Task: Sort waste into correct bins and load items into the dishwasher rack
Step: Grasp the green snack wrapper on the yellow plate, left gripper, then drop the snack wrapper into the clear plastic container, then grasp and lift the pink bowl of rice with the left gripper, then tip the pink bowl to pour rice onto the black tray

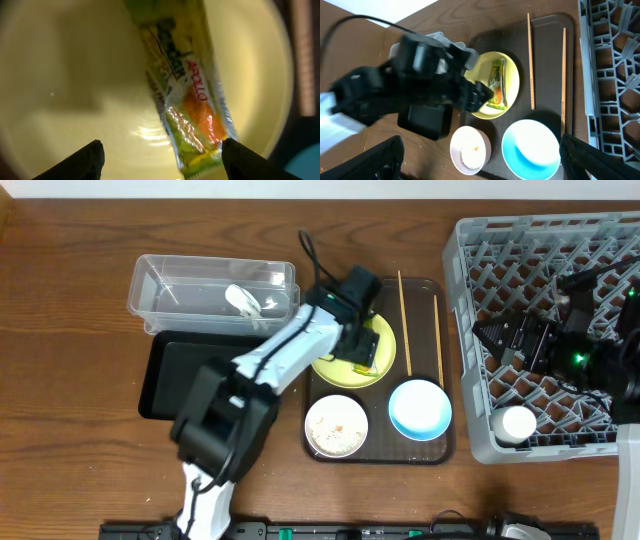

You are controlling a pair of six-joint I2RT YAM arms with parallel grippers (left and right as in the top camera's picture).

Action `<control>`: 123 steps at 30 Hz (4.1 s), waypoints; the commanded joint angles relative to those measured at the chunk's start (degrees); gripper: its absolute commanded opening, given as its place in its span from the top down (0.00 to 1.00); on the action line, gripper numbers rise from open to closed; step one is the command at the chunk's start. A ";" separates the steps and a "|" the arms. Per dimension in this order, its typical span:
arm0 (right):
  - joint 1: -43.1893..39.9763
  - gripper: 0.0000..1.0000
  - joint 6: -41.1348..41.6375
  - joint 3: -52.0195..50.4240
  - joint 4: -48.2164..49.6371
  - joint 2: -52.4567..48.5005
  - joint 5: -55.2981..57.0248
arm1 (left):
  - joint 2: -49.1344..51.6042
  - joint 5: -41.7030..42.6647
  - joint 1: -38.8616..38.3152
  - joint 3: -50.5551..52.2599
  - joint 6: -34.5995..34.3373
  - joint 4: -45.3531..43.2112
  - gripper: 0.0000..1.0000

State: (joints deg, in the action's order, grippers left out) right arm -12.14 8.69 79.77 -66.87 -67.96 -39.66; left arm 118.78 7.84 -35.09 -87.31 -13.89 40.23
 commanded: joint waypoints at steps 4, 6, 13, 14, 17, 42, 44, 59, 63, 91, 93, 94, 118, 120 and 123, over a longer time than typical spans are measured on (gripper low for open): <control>-0.52 0.03 -0.63 0.37 -0.35 0.04 0.63 | 2.99 0.76 -0.46 0.00 -1.86 -0.28 0.43; -0.52 0.03 -0.66 0.37 -0.33 0.04 0.63 | 2.93 1.01 -0.46 -0.13 -1.86 -0.63 0.66; -0.52 0.03 -0.63 0.37 -0.35 0.04 0.63 | -1.36 3.41 1.88 -3.76 -1.77 2.67 0.94; -0.52 0.03 -0.63 0.37 -0.33 0.04 0.63 | -2.62 3.08 2.73 -4.48 -1.77 3.76 0.94; -0.52 0.03 -0.63 0.37 -0.33 0.04 0.63 | -7.39 3.06 5.73 -5.57 -1.79 5.62 0.94; -0.52 0.03 -0.66 0.37 -0.46 0.04 0.98 | -17.05 -0.48 23.12 -5.51 -1.81 9.70 0.32; -0.52 0.03 -0.63 0.37 -0.46 0.04 2.10 | -19.06 4.37 22.05 -5.51 -1.84 12.11 0.32; -0.52 0.02 -0.63 0.37 -0.66 0.04 4.96 | -20.39 3.02 -3.56 10.78 -13.92 19.26 0.41; -0.52 0.02 -0.63 0.37 -0.66 0.02 4.98 | -20.39 3.06 -9.73 17.31 -18.64 10.95 0.42; -0.52 0.02 -0.61 0.37 -0.63 0.02 5.22 | -12.81 0.26 -17.66 18.95 -21.88 1.92 0.94; -0.52 0.02 -0.61 0.37 -0.63 0.02 5.22 | -12.81 0.24 -17.64 18.88 -21.68 2.43 0.94; -0.52 0.02 -0.61 0.37 -0.63 0.02 5.20 | -12.87 0.24 -17.59 18.53 -20.94 3.06 0.94; -0.55 0.03 -0.61 0.37 -1.29 0.02 5.38 | -28.57 41.83 24.09 8.87 8.35 21.42 0.94; -0.52 0.03 -0.61 0.37 -1.29 0.02 5.38 | -28.57 47.65 29.29 11.04 13.55 21.42 0.94; -0.55 0.03 -0.61 0.37 -1.25 0.02 5.38 | -28.55 55.76 36.17 14.51 20.48 21.40 0.94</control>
State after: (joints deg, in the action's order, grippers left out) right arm -12.14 8.67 79.77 -68.07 -67.96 -34.41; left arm 90.37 49.06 -3.62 -75.44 -4.71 61.21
